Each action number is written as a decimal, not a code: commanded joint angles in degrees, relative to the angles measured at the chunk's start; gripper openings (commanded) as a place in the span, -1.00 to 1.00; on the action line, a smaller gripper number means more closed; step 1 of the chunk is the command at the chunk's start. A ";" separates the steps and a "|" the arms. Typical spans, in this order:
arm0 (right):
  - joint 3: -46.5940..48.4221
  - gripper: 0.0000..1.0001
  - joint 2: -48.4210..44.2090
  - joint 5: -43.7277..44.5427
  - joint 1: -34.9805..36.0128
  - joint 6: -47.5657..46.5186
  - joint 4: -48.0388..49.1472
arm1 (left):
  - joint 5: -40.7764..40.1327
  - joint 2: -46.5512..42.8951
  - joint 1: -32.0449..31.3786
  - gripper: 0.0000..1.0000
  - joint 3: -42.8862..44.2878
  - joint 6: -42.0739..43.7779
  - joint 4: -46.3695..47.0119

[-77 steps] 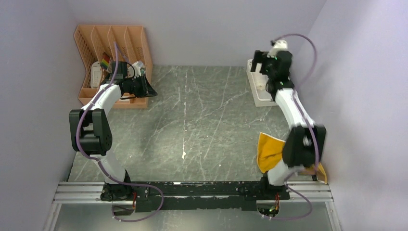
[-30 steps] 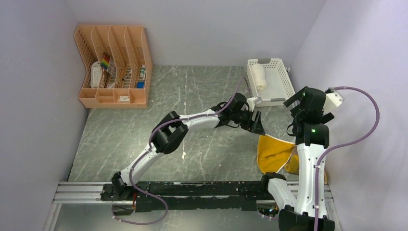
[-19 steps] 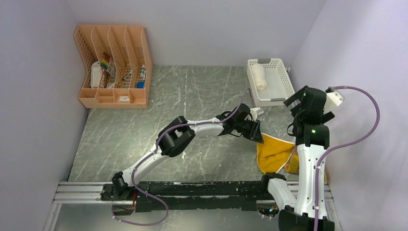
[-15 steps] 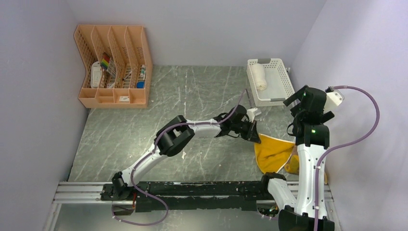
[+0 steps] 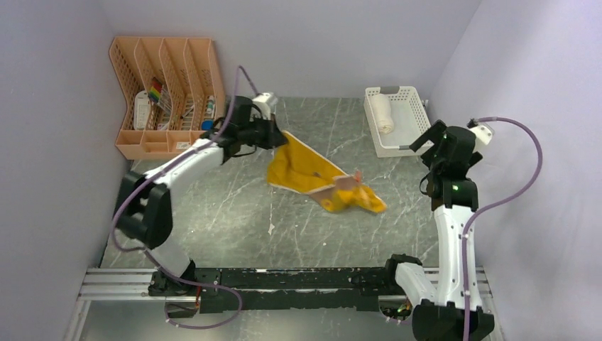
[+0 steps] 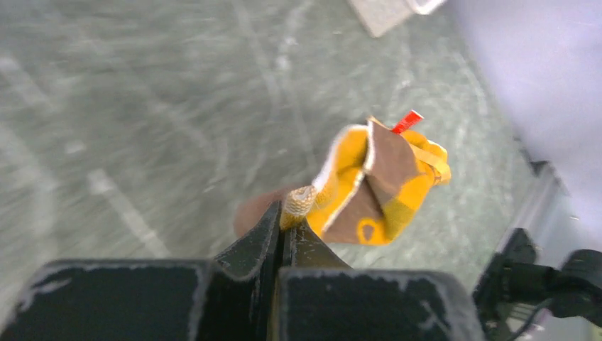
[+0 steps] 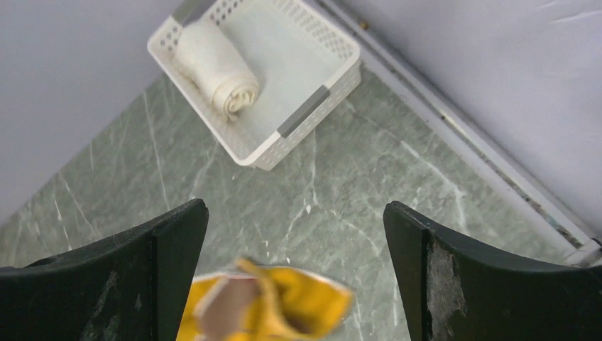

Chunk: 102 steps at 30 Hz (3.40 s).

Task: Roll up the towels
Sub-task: Move the towel to the center of the board, then flatten out the towel at the center of the board.

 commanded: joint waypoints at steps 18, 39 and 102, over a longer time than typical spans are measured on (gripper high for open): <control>1.02 0.58 41.65 -29.70 26.96 -16.45 20.40 | -9.90 -3.78 18.35 -0.87 2.89 16.99 -31.45; 15.28 -0.53 59.28 -27.75 37.47 -23.32 13.55 | -8.36 1.81 23.54 -0.86 10.18 16.40 -31.61; 7.45 -1.00 50.57 -19.75 43.05 -18.63 17.30 | -8.42 0.07 27.72 -0.86 8.80 15.80 -29.03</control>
